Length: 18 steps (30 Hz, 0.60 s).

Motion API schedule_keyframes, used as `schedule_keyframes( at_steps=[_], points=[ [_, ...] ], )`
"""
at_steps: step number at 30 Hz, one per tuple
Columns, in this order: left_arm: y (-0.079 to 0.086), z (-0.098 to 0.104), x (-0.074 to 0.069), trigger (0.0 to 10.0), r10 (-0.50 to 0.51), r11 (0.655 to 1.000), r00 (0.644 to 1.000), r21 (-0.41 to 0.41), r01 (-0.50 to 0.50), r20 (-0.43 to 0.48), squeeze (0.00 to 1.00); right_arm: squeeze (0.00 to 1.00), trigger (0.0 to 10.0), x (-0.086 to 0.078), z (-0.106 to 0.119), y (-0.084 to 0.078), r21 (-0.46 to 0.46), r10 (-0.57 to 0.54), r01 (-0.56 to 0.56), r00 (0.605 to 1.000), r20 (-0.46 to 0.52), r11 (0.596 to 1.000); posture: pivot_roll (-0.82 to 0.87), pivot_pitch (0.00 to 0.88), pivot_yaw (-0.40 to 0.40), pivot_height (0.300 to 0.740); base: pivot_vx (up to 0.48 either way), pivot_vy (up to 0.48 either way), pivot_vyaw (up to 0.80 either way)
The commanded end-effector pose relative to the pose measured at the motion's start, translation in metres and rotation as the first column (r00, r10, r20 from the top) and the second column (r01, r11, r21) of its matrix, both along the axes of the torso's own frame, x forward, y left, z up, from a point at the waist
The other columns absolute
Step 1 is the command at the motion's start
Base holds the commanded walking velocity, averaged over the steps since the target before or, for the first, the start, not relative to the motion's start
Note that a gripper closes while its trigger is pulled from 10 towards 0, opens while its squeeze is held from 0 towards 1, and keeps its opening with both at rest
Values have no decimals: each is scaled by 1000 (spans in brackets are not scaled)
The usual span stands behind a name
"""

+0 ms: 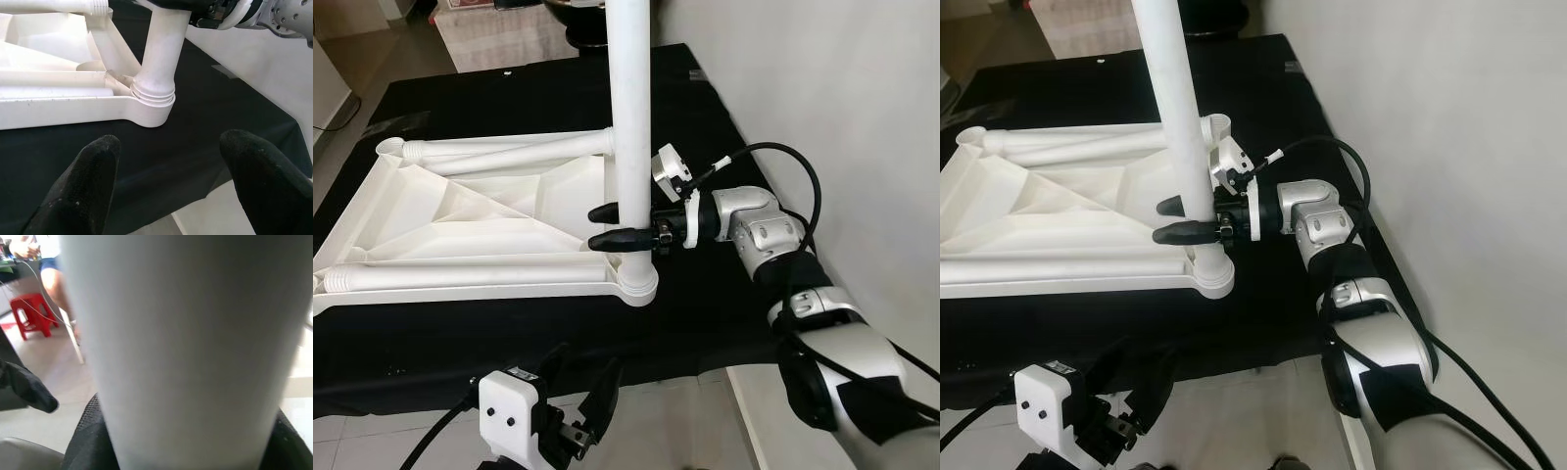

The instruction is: Building children table

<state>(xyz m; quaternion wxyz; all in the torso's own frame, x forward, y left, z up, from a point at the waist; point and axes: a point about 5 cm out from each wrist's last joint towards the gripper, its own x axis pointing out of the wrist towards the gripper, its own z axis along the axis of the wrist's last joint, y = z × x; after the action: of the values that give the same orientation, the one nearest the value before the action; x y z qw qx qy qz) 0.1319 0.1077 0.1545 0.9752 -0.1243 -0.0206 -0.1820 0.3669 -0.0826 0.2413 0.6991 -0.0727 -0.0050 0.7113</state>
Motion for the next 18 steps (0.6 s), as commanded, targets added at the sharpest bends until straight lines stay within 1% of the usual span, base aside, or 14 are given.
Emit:
schedule_keyframes(
  at_steps=[1, 2, 3, 4, 5, 6, 8, 11, 12, 13, 14, 15, 16, 18],
  points=[
    [1, -1, 1, 10000, 7, 1000, 1000, 16, -7, -4, 0, 0, 0, 3, -2, 0, 26, -70, 70, 998, 3, 997, 130, 203, 17, 740, 0, 0, 0],
    [1, -1, 1, 10000, 7, 1000, 1000, 16, -7, -4, 0, 0, 0, 4, -2, -1, 30, -81, 81, 997, 5, 996, 130, 203, 17, 740, 0, 0, 0],
    [1, -1, 2, 10000, 7, 1000, 1000, 15, -7, -2, 0, 0, 0, 5, -4, -8, 39, -134, 133, 991, 20, 990, 122, 195, 19, 740, 0, 0, 0],
    [1, -1, 2, 10000, 7, 1000, 1000, 15, -7, -2, 0, 0, 0, 5, -4, -8, 39, -134, 133, 991, 20, 990, 122, 195, 19, 740, 0, 0, 0],
    [0, -1, 3, 10000, 8, 1000, 1000, 14, -8, 0, 0, 0, 0, 5, -6, -13, 45, -171, 169, 985, 30, 985, 122, 195, 19, 740, 0, 0, 0],
    [0, -1, 3, 10000, 8, 1000, 1000, 14, -8, 0, 0, 0, 0, 5, -6, -13, 45, -171, 169, 985, 30, 985, 122, 195, 19, 740, 0, 0, 0],
    [1, -1, 5, 10000, 8, 1000, 1000, 13, -8, 4, 0, 0, 0, 2, -13, -29, 77, -284, 281, 958, 28, 957, 111, 190, 21, 740, 0, 0, 0],
    [1, -1, 6, 10000, 8, 1000, 1000, 13, -8, 5, 0, 0, 0, 1, -16, -34, 87, -314, 311, 949, 23, 946, 111, 190, 21, 740, 0, 0, 0],
    [2, -1, 7, 10000, 6, 1000, 1000, 13, -6, 6, 0, 0, 0, -6, -31, -36, 80, -444, 443, 896, -9, 893, 104, 179, 34, 740, 0, 0, 0],
    [4, -2, 9, 10000, 6, 1000, 1000, 14, -6, 7, 0, 0, 0, -14, -53, -40, 32, -726, 725, 687, 36, 688, 95, 175, 40, 740, 0, 0, 0],
    [6, -2, 11, 10000, 5, 1000, 1000, 14, -5, 8, 0, 0, 0, -23, -65, -51, 21, -885, 887, 457, 90, 461, 90, 174, 41, 740, 0, 0, 0],
    [7, -3, 12, 10000, 4, 1000, 1000, 15, -5, 8, 0, 0, 0, -47, -80, -50, -2, -951, 952, 305, 43, 306, 74, 167, 40, 740, 0, 0, 0],
    [8, -4, 15, 10000, 2, 1000, 1000, 16, -3, 9, 0, 0, 0, -70, -81, -34, 24, -959, 959, 283, 28, 284, 78, 159, 55, 740, 0, 0, 0],
    [8, -4, 15, 10000, 2, 1000, 1000, 16, -3, 9, 0, 0, 0, -70, -81, -34, 24, -959, 959, 283, 28, 284, 78, 159, 55, 740, 0, 0, 0]
  ],
)
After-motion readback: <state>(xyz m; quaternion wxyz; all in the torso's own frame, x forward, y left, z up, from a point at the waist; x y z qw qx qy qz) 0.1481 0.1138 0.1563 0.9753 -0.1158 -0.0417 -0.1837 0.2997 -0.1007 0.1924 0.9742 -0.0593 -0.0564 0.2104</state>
